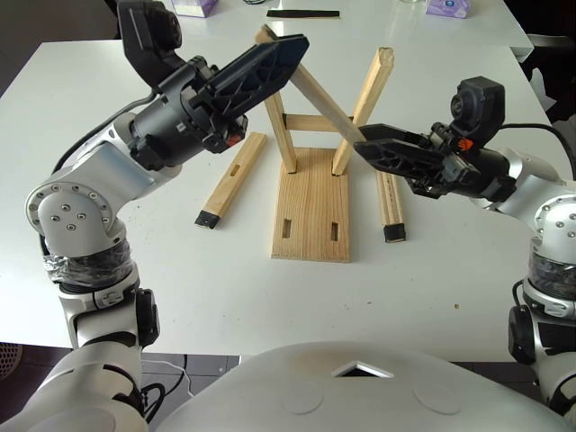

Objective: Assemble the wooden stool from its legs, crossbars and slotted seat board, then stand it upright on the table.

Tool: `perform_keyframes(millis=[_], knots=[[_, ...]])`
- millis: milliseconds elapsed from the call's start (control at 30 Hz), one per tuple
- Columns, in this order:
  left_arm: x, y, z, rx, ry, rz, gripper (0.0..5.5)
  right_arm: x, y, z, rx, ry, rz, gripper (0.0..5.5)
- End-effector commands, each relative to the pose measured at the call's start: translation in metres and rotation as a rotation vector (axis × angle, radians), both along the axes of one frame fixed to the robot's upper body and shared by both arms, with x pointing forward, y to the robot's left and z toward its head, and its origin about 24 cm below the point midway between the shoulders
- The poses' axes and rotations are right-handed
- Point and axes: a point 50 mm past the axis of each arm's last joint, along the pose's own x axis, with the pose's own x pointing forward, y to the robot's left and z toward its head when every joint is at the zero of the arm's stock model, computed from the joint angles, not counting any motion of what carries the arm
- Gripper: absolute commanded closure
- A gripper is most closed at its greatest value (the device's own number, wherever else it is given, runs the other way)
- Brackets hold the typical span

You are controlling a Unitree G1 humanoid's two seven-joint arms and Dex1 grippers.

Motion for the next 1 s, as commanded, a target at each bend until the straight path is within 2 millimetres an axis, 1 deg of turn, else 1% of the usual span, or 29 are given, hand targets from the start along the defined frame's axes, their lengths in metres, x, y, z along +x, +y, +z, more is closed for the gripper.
perform_keyframes(millis=[33, 100, 133, 233, 300, 333, 400, 467, 500, 567, 633, 733, 767, 900, 967, 1000], knots=[[0.009, 0.030, 0.004, 0.100, -0.102, 0.209, 4.17, 0.009, -0.005, -0.015, -0.071, -0.033, -0.109, 3.59], [0.011, 0.047, 0.001, 0.232, -0.175, 0.285, 4.17, 0.016, -0.009, -0.024, -0.131, -0.046, -0.208, 3.28], [0.013, 0.060, -0.002, 0.334, -0.215, 0.334, 4.17, 0.019, -0.013, -0.030, -0.169, -0.048, -0.255, 3.10], [0.020, 0.095, -0.017, 0.570, -0.258, 0.420, 4.17, 0.023, -0.022, -0.045, -0.250, -0.066, -0.353, 3.04], [0.027, 0.111, -0.042, 0.742, -0.240, 0.455, 4.17, 0.026, -0.024, -0.055, -0.282, -0.072, -0.408, 3.04], [0.029, 0.116, -0.054, 0.803, -0.230, 0.464, 4.17, 0.027, -0.023, -0.059, -0.291, -0.074, -0.427, 3.04], [0.033, 0.122, -0.079, 0.882, -0.193, 0.484, 4.17, 0.030, -0.019, -0.066, -0.316, -0.089, -0.460, 3.04], [0.032, 0.127, -0.102, 0.932, -0.151, 0.498, 4.17, 0.033, -0.015, -0.069, -0.326, -0.103, -0.478, 3.04], [0.031, 0.128, -0.110, 0.945, -0.139, 0.497, 4.17, 0.034, -0.014, -0.070, -0.324, -0.108, -0.484, 3.04], [0.028, 0.130, -0.118, 0.959, -0.128, 0.497, 4.17, 0.035, -0.015, -0.071, -0.324, -0.114, -0.499, 3.04], [0.024, 0.128, -0.121, 0.958, -0.119, 0.482, 4.17, 0.035, -0.016, -0.073, -0.323, -0.114, -0.515, 3.04], [0.015, 0.123, -0.123, 0.958, -0.110, 0.403, 4.17, 0.035, -0.016, -0.074, -0.319, -0.115, -0.526, 3.04], [0.012, 0.119, -0.121, 0.932, -0.108, 0.377, 4.17, 0.035, -0.016, -0.075, -0.318, -0.115, -0.528, 3.04], [0.000, 0.097, -0.100, 0.819, -0.139, 0.272, 4.17, 0.034, -0.016, -0.076, -0.313, -0.111, -0.538, 3.04], [-0.002, 0.089, -0.093, 0.806, -0.168, 0.234, 4.17, 0.035, -0.016, -0.077, -0.316, -0.110, -0.544, 3.04], [0.000, 0.087, -0.090, 0.818, -0.188, 0.233, 4.17, 0.036, -0.016, -0.077, -0.316, -0.110, -0.547, 3.04]])
